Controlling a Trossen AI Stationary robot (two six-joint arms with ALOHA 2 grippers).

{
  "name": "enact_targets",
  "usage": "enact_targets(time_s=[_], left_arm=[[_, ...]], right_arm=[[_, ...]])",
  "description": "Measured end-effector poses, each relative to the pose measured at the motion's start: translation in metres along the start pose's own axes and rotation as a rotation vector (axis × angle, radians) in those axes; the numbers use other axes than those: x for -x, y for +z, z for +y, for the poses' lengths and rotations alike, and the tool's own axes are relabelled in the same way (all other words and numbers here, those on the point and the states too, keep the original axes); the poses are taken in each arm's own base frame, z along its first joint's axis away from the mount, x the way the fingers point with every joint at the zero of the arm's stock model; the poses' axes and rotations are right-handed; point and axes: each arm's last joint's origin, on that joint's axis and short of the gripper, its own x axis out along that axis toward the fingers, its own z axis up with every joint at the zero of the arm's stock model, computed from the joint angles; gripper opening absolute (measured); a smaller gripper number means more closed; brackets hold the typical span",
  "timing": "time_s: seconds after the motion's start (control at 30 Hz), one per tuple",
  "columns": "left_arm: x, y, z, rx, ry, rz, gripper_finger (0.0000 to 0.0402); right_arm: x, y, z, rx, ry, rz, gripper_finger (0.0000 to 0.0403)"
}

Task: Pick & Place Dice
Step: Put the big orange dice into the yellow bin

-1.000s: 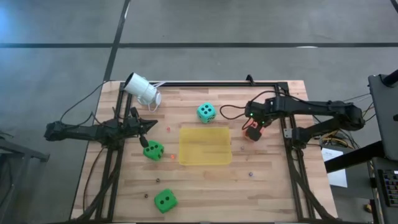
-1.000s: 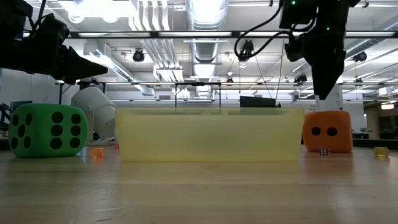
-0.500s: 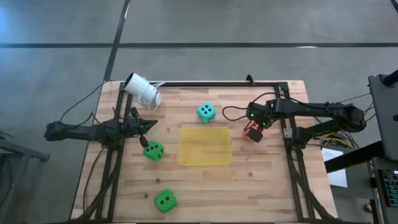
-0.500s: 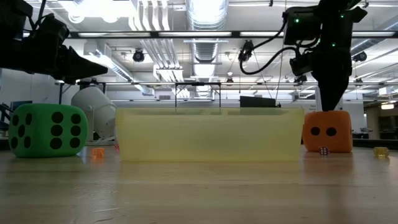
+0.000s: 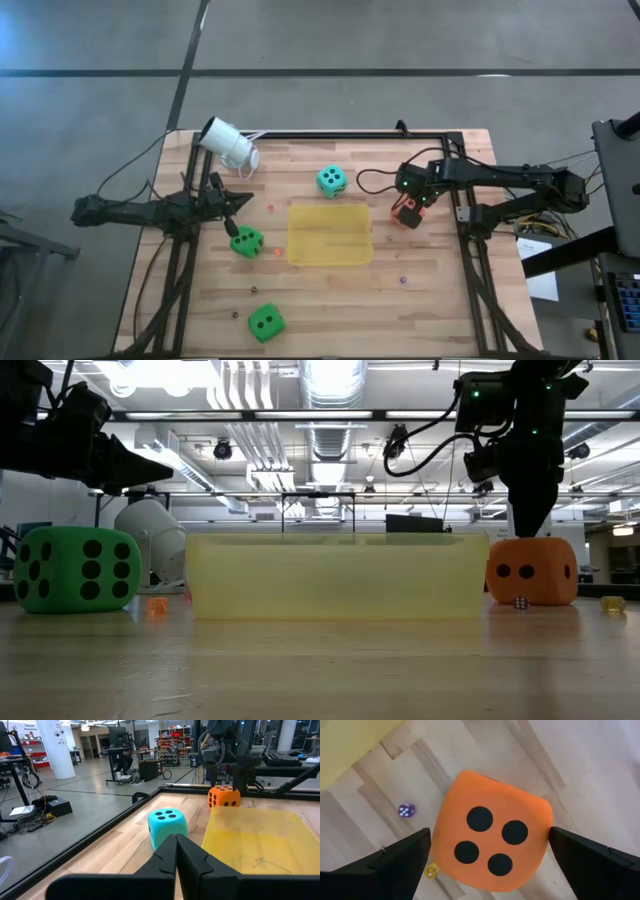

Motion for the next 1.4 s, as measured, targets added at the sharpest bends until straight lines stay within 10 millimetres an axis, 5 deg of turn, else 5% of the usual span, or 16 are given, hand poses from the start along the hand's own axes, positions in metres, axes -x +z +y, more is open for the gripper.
enact_targets(time_s=[1.4], left_arm=[[0.0000,0.0000,0.0000,0.000,-0.001,0.000,0.0008]], right_arm=[[-0.0078,-0.0027,-0.0013,-0.247,0.009,0.010,0.0400]])
